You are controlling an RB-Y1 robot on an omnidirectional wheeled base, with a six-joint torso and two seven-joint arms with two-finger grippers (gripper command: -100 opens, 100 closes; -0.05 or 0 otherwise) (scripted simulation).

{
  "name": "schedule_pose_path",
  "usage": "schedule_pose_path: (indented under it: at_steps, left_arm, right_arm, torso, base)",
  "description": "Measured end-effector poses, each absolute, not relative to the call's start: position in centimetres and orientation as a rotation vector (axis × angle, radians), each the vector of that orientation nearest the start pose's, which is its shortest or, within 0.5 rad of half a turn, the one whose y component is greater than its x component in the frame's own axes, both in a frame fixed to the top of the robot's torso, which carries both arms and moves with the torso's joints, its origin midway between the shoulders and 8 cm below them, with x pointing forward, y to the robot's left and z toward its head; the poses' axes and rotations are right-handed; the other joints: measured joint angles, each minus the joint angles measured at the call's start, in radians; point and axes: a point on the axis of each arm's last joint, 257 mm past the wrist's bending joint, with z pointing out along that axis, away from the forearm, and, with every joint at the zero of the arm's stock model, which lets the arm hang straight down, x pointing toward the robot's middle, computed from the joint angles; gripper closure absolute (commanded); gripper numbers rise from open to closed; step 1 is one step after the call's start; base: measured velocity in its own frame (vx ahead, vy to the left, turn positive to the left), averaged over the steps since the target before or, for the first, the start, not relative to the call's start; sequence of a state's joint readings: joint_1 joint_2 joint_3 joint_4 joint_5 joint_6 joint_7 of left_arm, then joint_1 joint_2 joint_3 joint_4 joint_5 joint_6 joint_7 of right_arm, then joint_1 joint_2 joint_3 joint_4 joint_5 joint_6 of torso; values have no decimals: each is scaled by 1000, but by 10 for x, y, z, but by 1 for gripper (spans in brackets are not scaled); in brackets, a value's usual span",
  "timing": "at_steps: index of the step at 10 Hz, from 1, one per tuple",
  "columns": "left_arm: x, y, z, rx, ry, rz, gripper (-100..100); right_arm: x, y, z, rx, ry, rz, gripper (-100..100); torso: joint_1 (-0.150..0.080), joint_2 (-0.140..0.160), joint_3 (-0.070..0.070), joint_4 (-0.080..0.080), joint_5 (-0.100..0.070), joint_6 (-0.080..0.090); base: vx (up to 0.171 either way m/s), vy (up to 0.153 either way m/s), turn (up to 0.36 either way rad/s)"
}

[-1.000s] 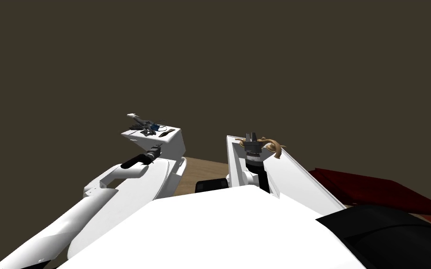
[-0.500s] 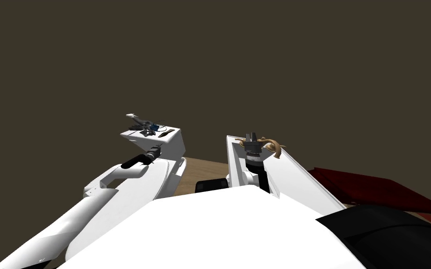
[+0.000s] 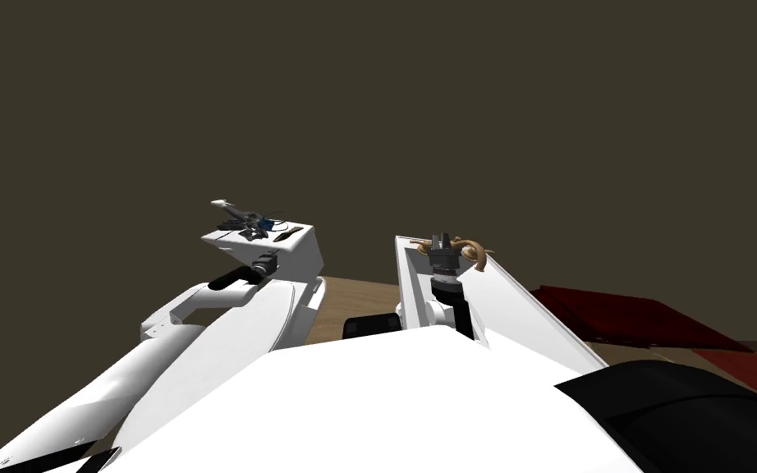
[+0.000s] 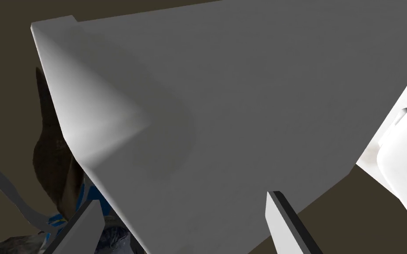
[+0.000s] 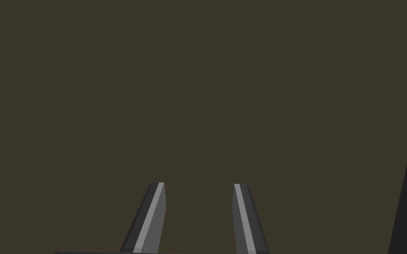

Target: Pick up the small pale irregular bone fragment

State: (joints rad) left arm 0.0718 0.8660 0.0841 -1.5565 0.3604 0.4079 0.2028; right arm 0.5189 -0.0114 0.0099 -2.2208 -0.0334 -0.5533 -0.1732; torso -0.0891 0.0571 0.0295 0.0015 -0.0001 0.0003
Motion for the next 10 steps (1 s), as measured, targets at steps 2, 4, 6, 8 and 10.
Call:
schedule_pose_path:
  at_steps: [2, 4, 6, 8, 10]
  left_arm:
    - [499, 565, -202, -1413, 1388, -593, -100]
    - [506, 585, -183, -1463, 1322, -575, -100]
    - [509, 608, -162, -1517, 1240, -561, -100]
    - [506, 623, -154, -1562, 1187, -544, -100]
    - [503, 640, -141, -1610, 1117, -533, -100]
  right_arm:
    - [344, -283, 2, 758, 564, 1480, 0]
    - [344, -283, 2, 758, 564, 1480, 0]
    - [344, -283, 2, 758, 564, 1480, 0]
    - [344, -283, 2, 758, 564, 1480, 0]
    - [344, -283, 2, 758, 564, 1480, 0]
  torso:
    - [-1, 1, 1, 0, 0, 0]
    - [-3, 0, 0, 0, -1, 0]
    - [-5, 1, 1, 0, -1, 1]
    - [-4, 0, 0, 0, -1, 0]
    - [-1, -1, -1, 0, 0, -1]
  base:
    - [-115, -6, -157]
    - [-96, -25, -228]
    - [-114, -45, -229]
    - [-79, -32, -182]
    - [-46, 0, -116]
